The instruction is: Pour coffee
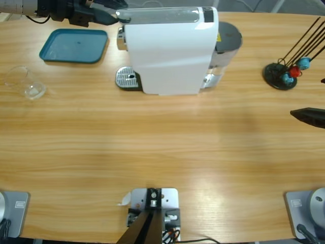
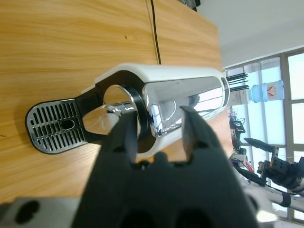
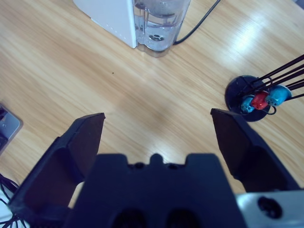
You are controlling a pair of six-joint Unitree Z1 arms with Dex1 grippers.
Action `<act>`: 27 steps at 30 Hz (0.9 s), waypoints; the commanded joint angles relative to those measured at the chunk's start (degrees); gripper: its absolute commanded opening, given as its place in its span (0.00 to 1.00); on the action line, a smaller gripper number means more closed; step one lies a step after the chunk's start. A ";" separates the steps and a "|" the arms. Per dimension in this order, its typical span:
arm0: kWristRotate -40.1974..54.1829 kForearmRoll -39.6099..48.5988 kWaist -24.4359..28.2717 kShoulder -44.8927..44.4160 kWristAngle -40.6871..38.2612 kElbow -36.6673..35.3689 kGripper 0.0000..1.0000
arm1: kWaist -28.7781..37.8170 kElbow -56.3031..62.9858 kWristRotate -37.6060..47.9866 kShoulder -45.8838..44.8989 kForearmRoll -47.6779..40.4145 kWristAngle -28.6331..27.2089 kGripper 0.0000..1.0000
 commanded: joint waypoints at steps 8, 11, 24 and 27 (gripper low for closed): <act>0.02 -2.27 -1.90 -1.59 -2.33 0.08 0.00 | 0.51 1.82 0.46 -0.50 -0.51 -0.92 0.98; -0.76 -6.23 -2.10 -1.73 -3.81 -0.11 0.00 | 0.51 1.82 0.39 -0.59 -0.44 -0.84 0.98; 31.64 -11.15 -6.75 -6.83 -6.92 -4.21 0.97 | -4.18 1.66 8.51 0.10 -1.41 -12.81 0.98; 41.71 -3.22 -7.76 -12.44 0.00 3.24 0.96 | -9.98 4.38 15.14 4.93 -6.01 -14.97 0.98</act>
